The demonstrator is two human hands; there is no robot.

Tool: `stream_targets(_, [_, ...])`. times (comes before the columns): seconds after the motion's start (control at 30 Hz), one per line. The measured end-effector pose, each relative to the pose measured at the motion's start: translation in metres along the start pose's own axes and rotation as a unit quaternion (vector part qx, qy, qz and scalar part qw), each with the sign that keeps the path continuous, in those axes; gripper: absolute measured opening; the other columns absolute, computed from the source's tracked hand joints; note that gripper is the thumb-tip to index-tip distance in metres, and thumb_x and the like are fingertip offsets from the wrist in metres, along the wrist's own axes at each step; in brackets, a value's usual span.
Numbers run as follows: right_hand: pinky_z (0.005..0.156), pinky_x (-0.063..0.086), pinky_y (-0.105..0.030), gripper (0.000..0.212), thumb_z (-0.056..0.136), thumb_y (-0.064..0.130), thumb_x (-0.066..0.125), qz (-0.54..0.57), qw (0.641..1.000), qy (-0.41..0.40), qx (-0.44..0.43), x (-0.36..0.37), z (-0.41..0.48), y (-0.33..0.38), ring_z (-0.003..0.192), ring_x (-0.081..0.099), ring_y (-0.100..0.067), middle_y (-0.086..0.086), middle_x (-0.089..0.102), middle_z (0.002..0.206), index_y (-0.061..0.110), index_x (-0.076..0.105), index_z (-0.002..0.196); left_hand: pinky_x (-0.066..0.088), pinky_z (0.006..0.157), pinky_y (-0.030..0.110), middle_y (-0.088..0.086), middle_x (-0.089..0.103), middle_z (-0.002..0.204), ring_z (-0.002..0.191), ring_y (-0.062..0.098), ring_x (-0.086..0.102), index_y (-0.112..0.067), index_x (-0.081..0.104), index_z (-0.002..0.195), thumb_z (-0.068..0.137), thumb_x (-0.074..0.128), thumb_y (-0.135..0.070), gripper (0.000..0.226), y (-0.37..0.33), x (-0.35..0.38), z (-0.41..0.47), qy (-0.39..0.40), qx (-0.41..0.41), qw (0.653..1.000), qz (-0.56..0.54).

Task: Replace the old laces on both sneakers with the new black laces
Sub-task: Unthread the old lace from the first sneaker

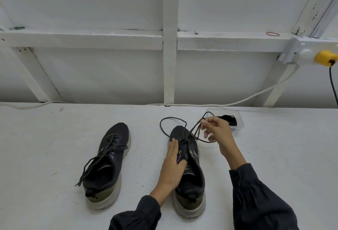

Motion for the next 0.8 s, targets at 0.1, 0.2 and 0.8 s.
stream_targets(0.1, [0.040,0.030,-0.020,0.020,0.077,0.017,0.082,-0.097,0.992,0.068,0.045,0.007,-0.009,-0.018,0.046,0.049,-0.013,-0.005,0.066,0.068,0.005,0.069,0.087,0.008,0.121,0.025,-0.009,0.003,0.163,0.150,0.007,0.002,-0.022,0.008,0.156,0.095,0.046,-0.003,0.073,-0.001,0.000,0.000,-0.003,0.002,1.000,0.003])
stream_targets(0.2, [0.041,0.031,-0.017,0.016,0.075,0.014,0.084,-0.149,0.981,0.111,0.052,0.017,-0.016,-0.033,0.045,0.049,-0.013,-0.001,0.065,0.061,0.005,0.072,0.080,0.008,0.120,0.024,-0.009,0.003,0.163,0.150,0.007,0.002,-0.022,0.008,0.155,0.095,0.046,-0.004,0.073,-0.001,0.000,0.000,-0.005,0.002,1.000,0.004])
stream_targets(0.8, [0.041,0.034,-0.016,0.008,0.079,0.007,0.077,-0.191,0.974,0.114,0.037,0.023,-0.012,-0.026,0.046,0.054,-0.011,-0.011,0.067,0.065,0.002,0.074,0.075,0.007,0.119,0.021,-0.008,0.003,0.163,0.150,0.007,0.003,-0.021,0.008,0.156,0.096,0.046,-0.004,0.073,-0.002,-0.001,0.000,-0.006,0.004,1.000,0.015])
Point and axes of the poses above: each hand's wrist, its own z-axis towards the middle knuckle, its own x-axis out of the palm, y = z × x, the point moved 6 cm from there along z, towards the middle knuckle
